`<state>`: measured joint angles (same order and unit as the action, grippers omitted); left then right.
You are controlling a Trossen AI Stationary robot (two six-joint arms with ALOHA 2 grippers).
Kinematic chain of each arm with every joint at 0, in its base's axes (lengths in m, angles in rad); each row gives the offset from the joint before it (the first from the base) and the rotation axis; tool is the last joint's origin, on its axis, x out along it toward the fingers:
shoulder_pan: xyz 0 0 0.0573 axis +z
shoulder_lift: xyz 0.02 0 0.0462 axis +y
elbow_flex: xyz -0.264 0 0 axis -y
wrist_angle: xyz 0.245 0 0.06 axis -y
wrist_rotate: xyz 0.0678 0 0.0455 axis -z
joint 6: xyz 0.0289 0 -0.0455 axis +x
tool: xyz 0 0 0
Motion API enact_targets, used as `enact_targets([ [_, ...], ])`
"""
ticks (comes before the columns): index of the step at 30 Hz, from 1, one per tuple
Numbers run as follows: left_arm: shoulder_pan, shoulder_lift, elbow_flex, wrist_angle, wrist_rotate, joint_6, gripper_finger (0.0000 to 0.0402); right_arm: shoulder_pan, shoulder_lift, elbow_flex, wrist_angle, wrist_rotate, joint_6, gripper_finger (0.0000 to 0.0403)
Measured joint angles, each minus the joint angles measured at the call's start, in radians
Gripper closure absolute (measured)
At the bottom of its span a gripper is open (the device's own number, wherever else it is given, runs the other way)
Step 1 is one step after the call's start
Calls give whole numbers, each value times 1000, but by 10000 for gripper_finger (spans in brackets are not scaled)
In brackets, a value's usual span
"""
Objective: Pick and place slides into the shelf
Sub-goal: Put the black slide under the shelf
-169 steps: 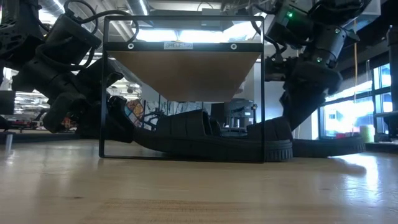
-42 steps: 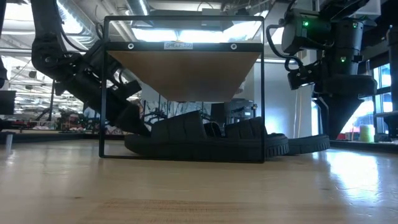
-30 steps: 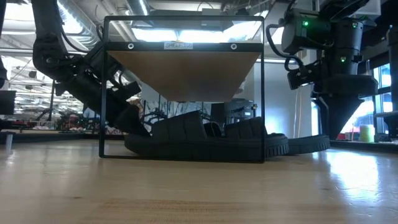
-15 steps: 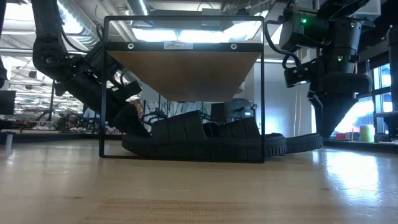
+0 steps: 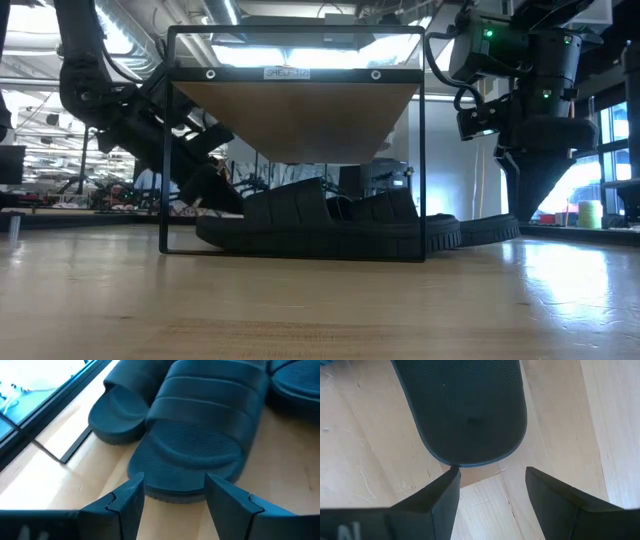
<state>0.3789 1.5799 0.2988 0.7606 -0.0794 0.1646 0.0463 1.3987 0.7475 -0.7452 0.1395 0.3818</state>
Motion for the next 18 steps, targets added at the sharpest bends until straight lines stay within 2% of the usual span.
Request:
enact_targets([
  [5, 52, 0, 15, -70, 2, -81, 207, 0, 0, 1, 6, 1, 0, 178],
  [10, 78, 1, 13, -155, -7, -100, 207, 0, 0, 1, 4, 1, 1, 178],
  [15, 80, 1, 13, -146, 19, -104, 207, 0, 0, 1, 2, 1, 1, 178],
  [18, 80, 1, 13, -141, -41, -121, 207, 0, 0, 1, 2, 1, 1, 178],
])
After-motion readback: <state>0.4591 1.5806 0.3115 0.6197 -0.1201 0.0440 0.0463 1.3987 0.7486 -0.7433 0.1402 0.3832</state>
